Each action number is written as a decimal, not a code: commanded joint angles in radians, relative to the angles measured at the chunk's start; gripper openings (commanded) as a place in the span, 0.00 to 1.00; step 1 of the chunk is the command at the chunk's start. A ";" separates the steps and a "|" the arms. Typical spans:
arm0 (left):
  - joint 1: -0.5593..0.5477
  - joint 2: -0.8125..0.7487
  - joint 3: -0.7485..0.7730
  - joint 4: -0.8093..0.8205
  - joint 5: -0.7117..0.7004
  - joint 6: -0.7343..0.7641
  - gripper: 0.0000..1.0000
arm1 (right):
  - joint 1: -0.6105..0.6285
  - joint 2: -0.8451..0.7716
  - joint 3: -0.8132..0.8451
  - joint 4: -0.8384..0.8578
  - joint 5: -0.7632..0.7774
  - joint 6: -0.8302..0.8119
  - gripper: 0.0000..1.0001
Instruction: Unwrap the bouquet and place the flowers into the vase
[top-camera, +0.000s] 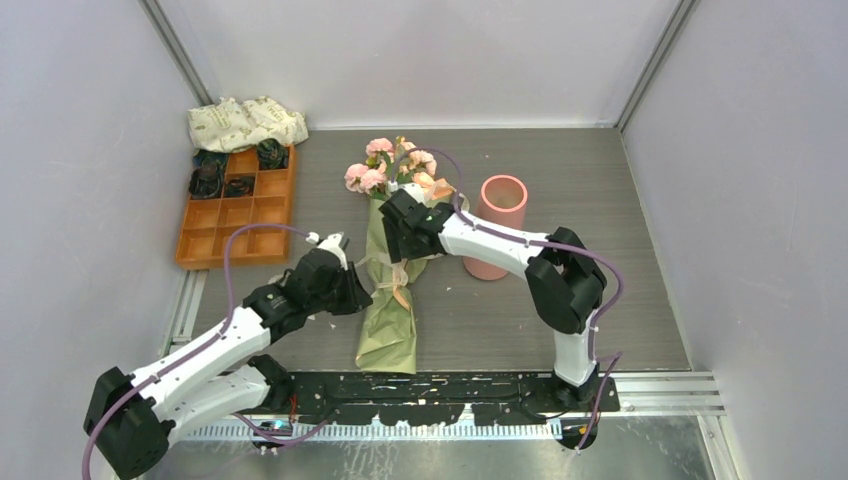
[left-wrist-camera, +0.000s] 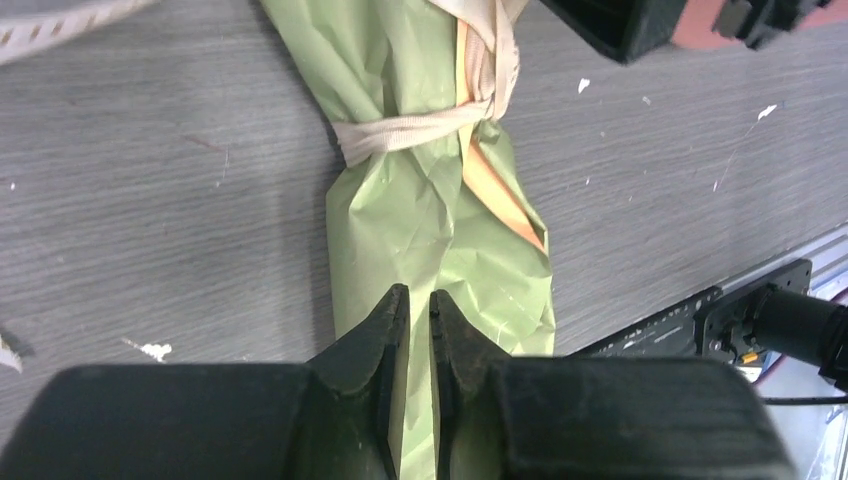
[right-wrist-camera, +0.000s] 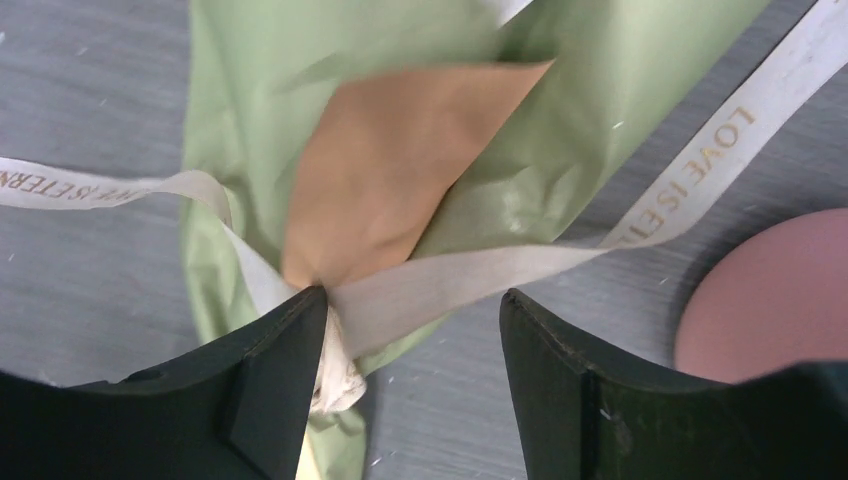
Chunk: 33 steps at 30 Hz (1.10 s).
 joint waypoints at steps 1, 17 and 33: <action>-0.004 0.019 0.010 0.118 -0.039 0.001 0.15 | -0.053 0.026 0.070 -0.021 0.028 -0.022 0.69; -0.010 0.301 0.152 0.164 -0.077 0.157 0.39 | -0.085 -0.102 -0.020 0.027 -0.051 0.011 0.66; -0.010 0.451 0.192 0.209 -0.139 0.183 0.46 | -0.071 -0.245 -0.100 0.065 -0.087 0.051 0.66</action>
